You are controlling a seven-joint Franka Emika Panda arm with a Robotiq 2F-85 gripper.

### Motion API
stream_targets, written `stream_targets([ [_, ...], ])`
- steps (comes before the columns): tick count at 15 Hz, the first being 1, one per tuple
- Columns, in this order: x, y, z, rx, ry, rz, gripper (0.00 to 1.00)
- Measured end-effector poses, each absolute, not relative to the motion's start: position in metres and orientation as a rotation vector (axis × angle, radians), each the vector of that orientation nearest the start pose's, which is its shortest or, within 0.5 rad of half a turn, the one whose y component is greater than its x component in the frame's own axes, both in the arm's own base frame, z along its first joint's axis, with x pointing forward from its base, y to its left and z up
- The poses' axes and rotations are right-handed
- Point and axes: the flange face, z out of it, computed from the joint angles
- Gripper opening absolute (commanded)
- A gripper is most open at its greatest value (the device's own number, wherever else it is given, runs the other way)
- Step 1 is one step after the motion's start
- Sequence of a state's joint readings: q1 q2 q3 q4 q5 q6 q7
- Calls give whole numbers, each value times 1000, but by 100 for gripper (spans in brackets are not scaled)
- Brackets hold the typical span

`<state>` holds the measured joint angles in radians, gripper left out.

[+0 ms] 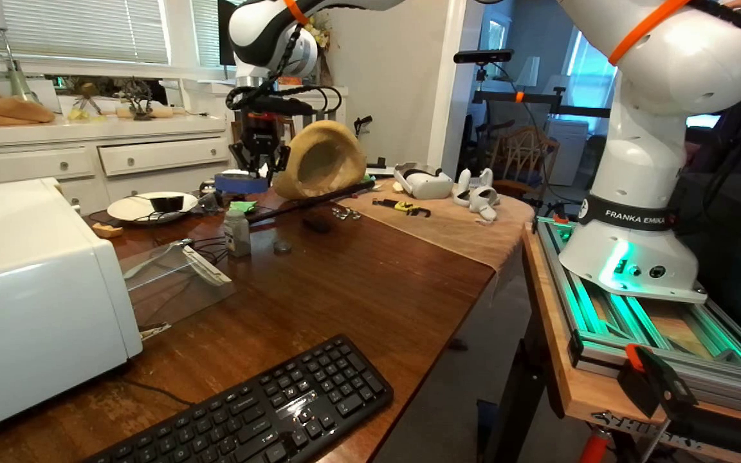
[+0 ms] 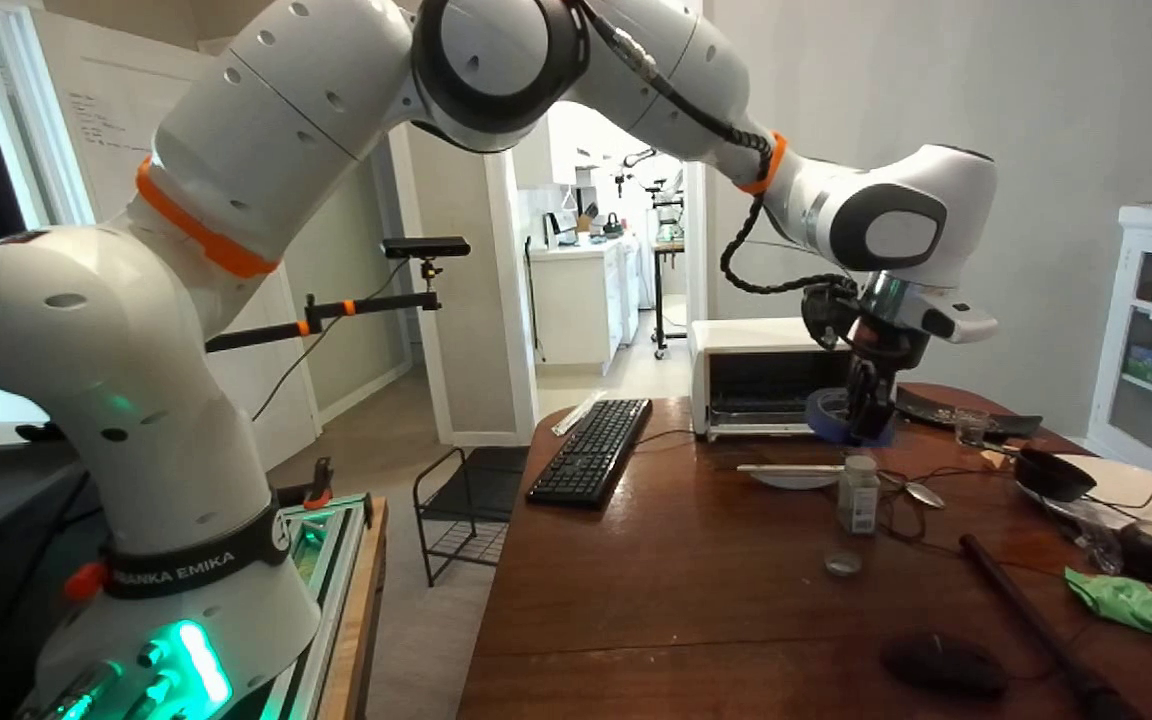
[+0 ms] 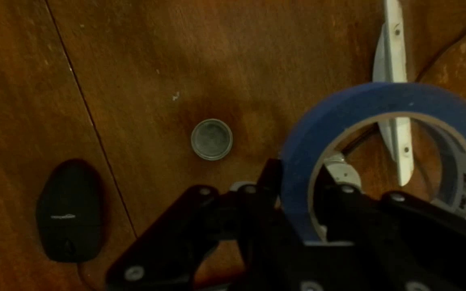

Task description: Put the tape inside the oven and the shaker on top of the microwave

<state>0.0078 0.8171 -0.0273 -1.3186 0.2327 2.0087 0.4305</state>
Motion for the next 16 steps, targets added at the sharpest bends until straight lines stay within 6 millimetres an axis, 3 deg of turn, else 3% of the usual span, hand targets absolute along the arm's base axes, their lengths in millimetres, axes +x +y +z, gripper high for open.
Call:
stream_targets([
  [3, 733, 28, 250, -2850, 602, 214, 6],
  [7, 726, 65, 234, -2784, 337, 266, 6],
  [8, 722, 74, 223, -2768, 292, 306, 23],
  [10, 721, 78, 214, -2768, 284, 323, 23],
  [12, 723, 75, 218, -2770, 289, 312, 23],
  [13, 723, 73, 219, -2771, 292, 307, 6],
  [16, 723, 73, 219, -2772, 300, 309, 6],
])
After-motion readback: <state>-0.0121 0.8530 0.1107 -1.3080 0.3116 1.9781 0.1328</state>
